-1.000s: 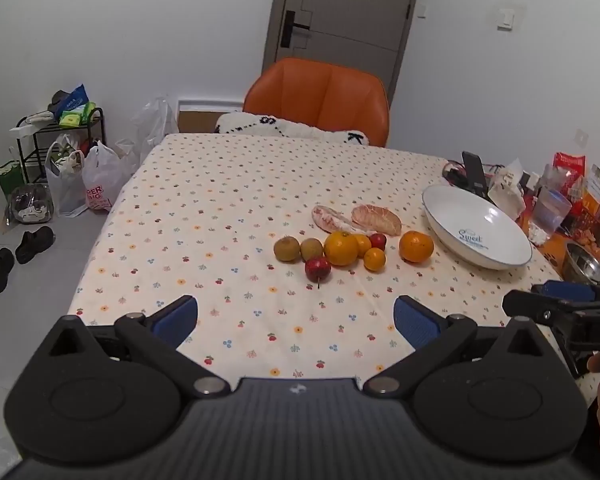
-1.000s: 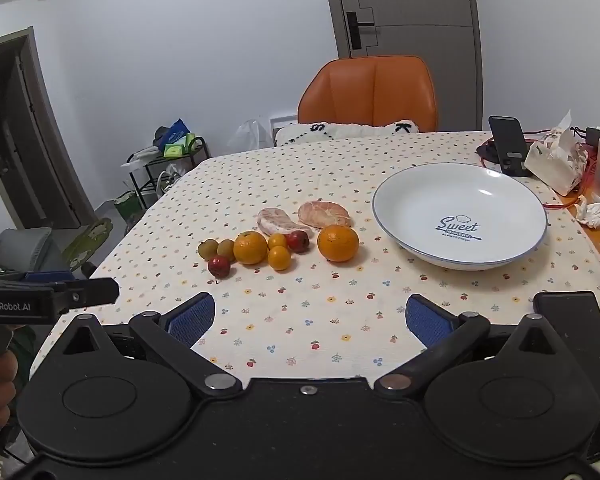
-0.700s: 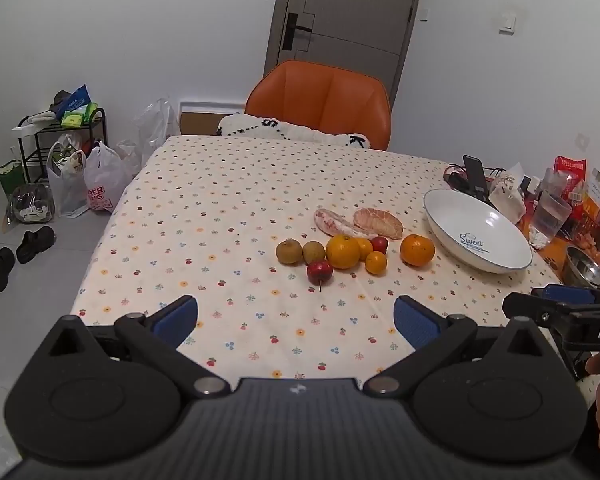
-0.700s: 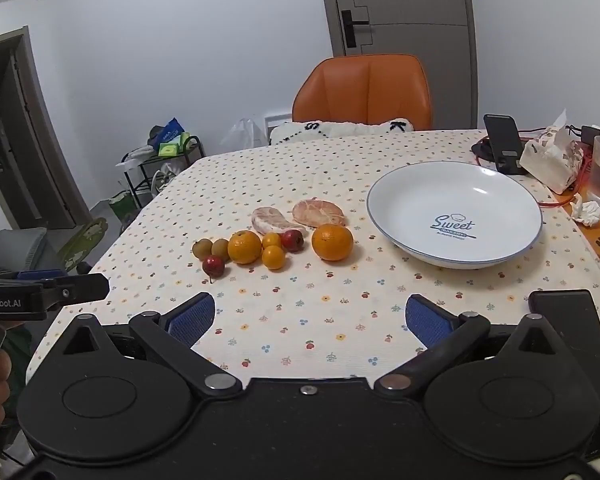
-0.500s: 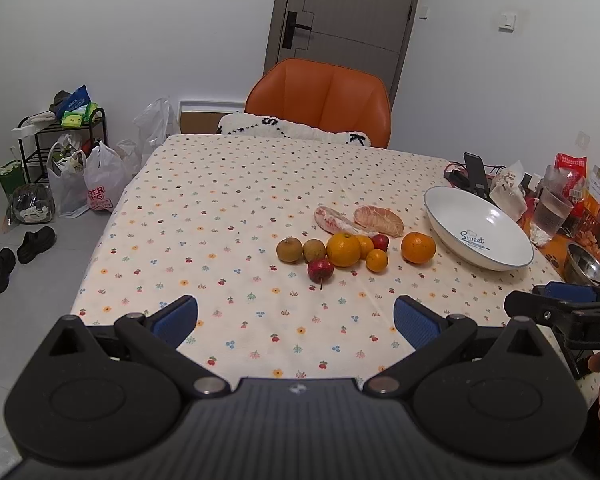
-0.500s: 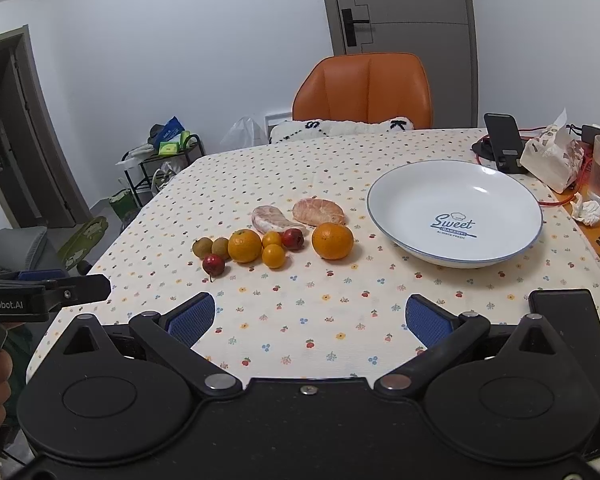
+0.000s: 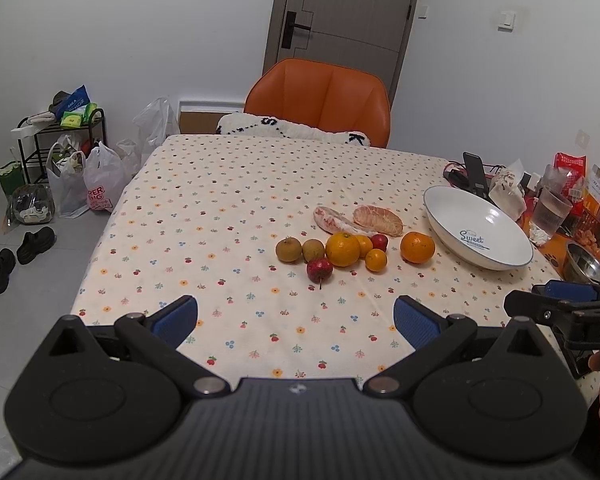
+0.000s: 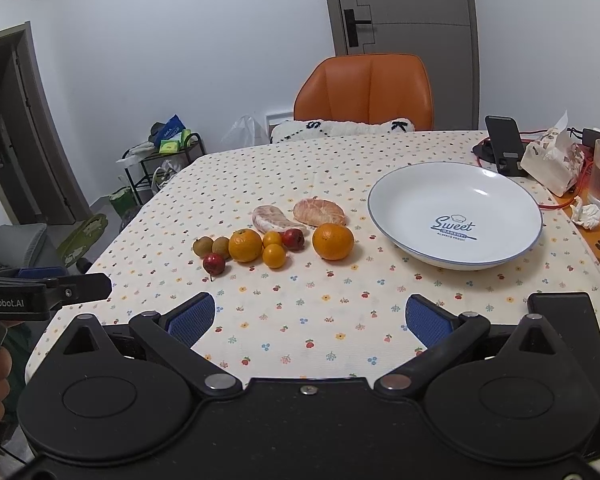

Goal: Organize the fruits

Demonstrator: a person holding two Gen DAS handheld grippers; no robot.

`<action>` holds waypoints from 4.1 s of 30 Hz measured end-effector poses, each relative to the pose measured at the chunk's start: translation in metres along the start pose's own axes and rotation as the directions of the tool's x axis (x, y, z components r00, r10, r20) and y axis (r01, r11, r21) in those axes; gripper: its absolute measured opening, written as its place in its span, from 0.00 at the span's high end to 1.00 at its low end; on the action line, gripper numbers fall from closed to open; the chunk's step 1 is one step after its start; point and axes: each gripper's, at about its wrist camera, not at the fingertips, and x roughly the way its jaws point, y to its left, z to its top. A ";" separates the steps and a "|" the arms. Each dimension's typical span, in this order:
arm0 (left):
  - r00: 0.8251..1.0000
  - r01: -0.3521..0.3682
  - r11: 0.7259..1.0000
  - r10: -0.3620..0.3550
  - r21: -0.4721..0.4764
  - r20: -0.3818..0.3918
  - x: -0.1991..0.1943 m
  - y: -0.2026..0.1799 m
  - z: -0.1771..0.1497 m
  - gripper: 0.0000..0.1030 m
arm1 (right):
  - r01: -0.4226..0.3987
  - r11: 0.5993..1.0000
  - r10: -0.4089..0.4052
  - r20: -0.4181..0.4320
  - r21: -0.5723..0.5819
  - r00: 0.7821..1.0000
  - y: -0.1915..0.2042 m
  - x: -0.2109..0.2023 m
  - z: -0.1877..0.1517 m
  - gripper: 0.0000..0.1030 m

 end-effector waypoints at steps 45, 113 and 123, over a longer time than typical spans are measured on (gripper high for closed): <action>1.000 0.007 1.000 -0.007 0.020 -0.012 0.009 -0.004 -0.002 0.00 | 0.008 1.000 -0.008 -0.003 -0.001 1.000 -0.005 0.003 0.001 0.00; 0.996 0.072 0.997 -0.073 -0.022 -0.049 0.138 -0.013 0.012 0.77 | -0.078 0.994 0.080 -0.022 0.077 0.997 -0.037 0.131 0.027 0.33; 0.996 0.081 0.996 -0.081 -0.026 -0.028 0.132 -0.010 0.015 0.77 | -0.015 0.998 0.017 -0.037 0.054 0.999 -0.029 0.147 0.027 0.61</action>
